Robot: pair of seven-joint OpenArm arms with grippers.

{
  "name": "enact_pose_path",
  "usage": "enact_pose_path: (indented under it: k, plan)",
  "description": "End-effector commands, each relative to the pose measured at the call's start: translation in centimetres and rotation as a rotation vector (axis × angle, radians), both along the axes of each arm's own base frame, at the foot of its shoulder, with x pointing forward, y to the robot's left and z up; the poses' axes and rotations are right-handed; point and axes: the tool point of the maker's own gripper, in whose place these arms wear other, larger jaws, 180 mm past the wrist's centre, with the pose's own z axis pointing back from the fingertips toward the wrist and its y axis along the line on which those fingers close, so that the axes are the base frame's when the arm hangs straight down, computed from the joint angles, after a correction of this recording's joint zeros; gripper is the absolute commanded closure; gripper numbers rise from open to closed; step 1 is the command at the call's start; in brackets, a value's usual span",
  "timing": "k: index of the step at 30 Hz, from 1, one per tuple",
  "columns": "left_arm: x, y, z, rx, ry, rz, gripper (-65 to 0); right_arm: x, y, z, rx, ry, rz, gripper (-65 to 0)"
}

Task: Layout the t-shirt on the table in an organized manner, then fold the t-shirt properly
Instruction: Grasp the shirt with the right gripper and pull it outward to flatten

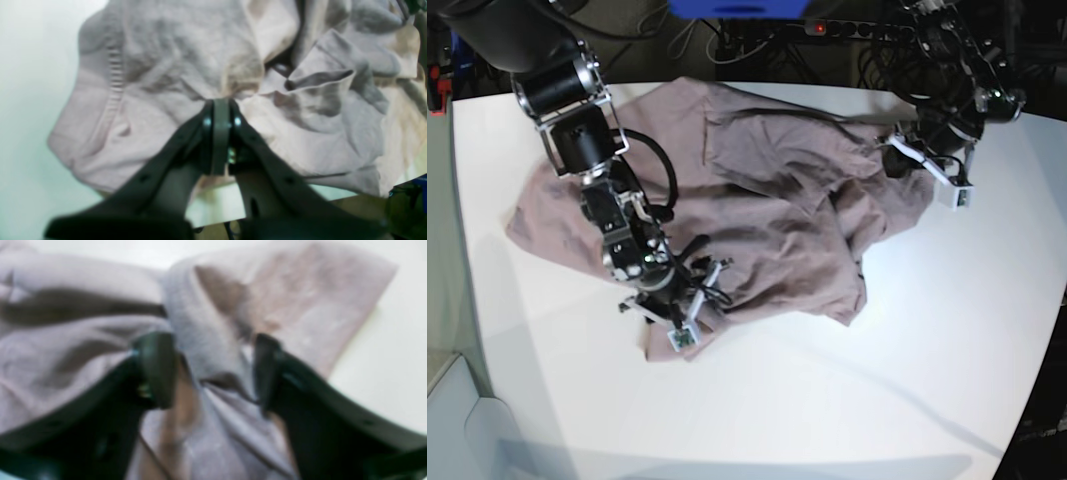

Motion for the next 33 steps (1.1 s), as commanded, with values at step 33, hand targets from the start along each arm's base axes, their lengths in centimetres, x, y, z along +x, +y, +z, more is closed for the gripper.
enact_pose_path:
  k: [33]
  plan:
    - [1.0,0.0,1.4,0.002,-0.060,-0.005,-0.4,1.0,-24.4,9.4,0.287,-0.224,-0.747,-3.1]
